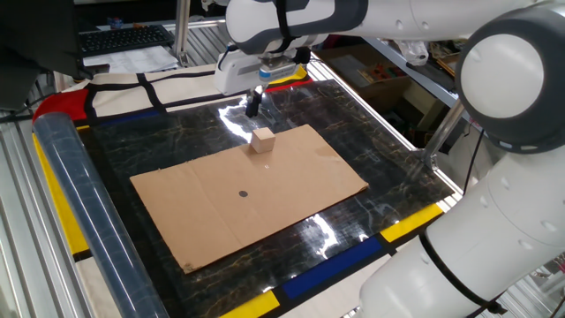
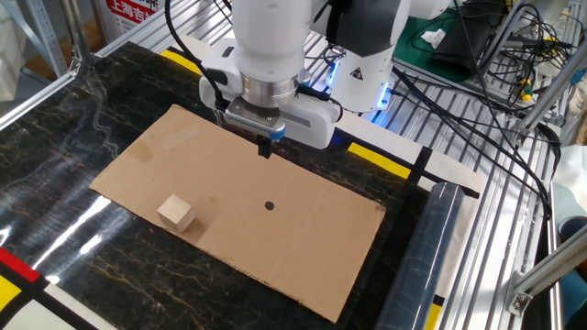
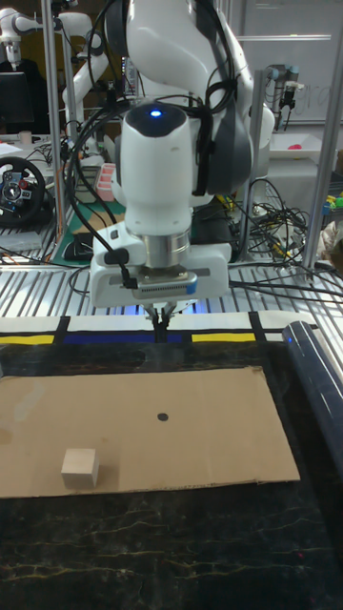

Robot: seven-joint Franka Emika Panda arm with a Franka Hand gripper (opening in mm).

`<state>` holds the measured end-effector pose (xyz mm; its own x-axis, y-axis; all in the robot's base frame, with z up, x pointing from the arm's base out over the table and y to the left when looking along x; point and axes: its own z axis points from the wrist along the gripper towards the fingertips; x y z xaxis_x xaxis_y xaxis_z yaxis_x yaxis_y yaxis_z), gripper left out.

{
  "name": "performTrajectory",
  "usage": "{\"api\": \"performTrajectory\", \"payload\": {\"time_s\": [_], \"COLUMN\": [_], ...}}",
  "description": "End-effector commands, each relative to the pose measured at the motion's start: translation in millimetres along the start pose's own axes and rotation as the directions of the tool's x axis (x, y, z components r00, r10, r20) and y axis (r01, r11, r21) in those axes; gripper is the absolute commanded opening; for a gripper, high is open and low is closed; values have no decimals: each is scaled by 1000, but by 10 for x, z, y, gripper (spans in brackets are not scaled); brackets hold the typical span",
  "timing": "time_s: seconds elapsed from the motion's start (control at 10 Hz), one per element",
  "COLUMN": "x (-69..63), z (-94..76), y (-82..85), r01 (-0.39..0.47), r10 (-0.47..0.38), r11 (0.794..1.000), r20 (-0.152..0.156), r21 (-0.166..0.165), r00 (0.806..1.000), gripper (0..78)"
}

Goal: Grab the block and place it at the designated location

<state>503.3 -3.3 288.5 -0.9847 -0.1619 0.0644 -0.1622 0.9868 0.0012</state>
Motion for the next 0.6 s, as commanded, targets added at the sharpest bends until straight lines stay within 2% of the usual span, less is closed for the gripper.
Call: {"api": "performTrajectory", "payload": {"time_s": [0.1,0.6], "x": [-10,-25], "z": [-4,27], "y": [2,-1], "r01": [-1,-11], "r10": [1,11], "r11": [1000,1000], "r20": [2,0], "r21": [2,10], "r00": [1000,1000], "gripper": [0,0]}}
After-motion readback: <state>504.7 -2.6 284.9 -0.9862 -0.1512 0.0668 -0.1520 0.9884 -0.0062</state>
